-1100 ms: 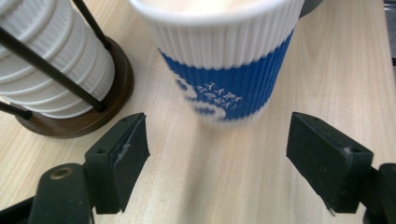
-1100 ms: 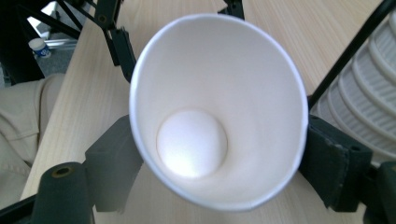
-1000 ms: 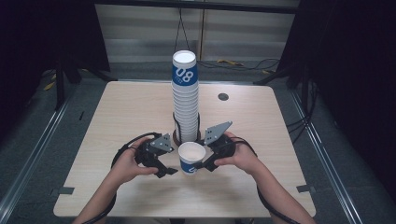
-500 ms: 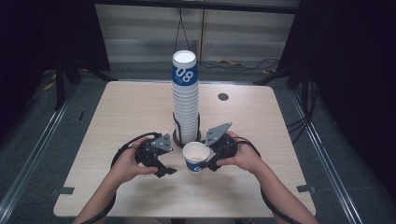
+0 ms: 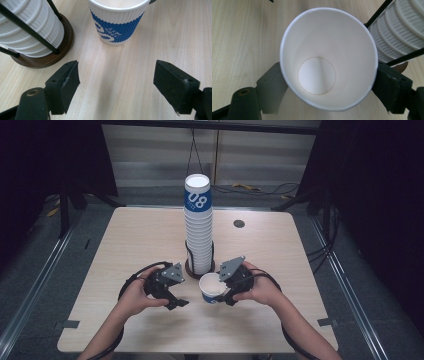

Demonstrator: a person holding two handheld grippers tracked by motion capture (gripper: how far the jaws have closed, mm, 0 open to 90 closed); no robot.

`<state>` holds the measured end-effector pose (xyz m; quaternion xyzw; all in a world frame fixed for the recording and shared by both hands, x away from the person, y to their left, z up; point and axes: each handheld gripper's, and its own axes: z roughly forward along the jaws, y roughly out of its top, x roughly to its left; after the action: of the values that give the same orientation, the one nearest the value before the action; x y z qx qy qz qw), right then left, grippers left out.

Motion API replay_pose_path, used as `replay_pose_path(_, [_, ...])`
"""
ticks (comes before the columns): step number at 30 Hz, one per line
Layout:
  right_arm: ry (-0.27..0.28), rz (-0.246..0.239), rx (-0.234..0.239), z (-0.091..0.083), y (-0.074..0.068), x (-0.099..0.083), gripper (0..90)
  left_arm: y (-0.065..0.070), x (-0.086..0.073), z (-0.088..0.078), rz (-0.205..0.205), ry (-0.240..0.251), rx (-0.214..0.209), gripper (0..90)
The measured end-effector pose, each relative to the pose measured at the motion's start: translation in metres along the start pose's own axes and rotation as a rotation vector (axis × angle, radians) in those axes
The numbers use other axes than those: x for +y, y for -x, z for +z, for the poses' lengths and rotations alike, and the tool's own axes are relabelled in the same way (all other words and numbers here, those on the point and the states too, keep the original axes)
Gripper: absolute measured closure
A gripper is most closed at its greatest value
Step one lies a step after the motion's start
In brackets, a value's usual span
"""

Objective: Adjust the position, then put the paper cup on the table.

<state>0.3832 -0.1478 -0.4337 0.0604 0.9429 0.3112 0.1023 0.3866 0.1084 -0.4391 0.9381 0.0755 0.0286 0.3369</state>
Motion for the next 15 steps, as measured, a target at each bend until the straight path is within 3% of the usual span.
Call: replay_pose_path(15, [-0.03, 0.001, -0.01, -0.0032, -0.0047, 0.001, 17.3, -0.0007, 0.0017, -0.0002, -0.003, 0.002, -0.003, 20.4])
